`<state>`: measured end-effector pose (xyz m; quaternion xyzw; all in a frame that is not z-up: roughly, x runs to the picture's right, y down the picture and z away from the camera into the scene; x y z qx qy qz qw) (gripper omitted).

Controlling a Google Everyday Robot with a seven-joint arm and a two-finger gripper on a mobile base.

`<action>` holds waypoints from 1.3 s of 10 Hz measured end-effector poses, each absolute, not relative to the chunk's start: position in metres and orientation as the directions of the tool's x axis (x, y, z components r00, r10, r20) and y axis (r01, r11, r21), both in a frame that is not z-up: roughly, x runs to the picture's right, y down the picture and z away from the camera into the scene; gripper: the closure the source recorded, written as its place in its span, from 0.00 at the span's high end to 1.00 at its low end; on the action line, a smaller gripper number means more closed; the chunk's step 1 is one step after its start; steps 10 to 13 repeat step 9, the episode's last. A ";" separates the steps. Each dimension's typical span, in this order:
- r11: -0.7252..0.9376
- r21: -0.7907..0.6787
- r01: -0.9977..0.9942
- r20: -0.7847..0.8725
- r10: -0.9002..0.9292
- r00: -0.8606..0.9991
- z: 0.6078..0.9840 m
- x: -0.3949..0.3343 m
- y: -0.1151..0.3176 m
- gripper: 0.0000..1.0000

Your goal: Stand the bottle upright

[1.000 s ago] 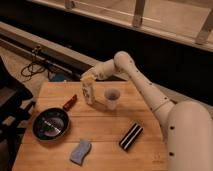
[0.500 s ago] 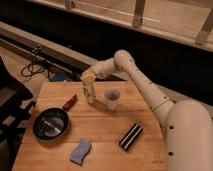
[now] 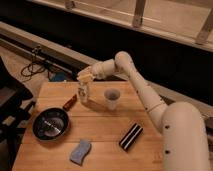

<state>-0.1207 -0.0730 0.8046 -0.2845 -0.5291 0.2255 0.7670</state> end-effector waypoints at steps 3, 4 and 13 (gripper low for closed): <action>0.749 -0.663 -0.010 0.700 0.624 0.348 0.800 -0.127 -0.073 0.54; 0.754 -0.657 -0.004 0.704 0.615 0.355 0.798 -0.125 -0.074 0.65; 0.762 -0.647 0.016 0.709 0.594 0.380 0.796 -0.128 -0.072 0.80</action>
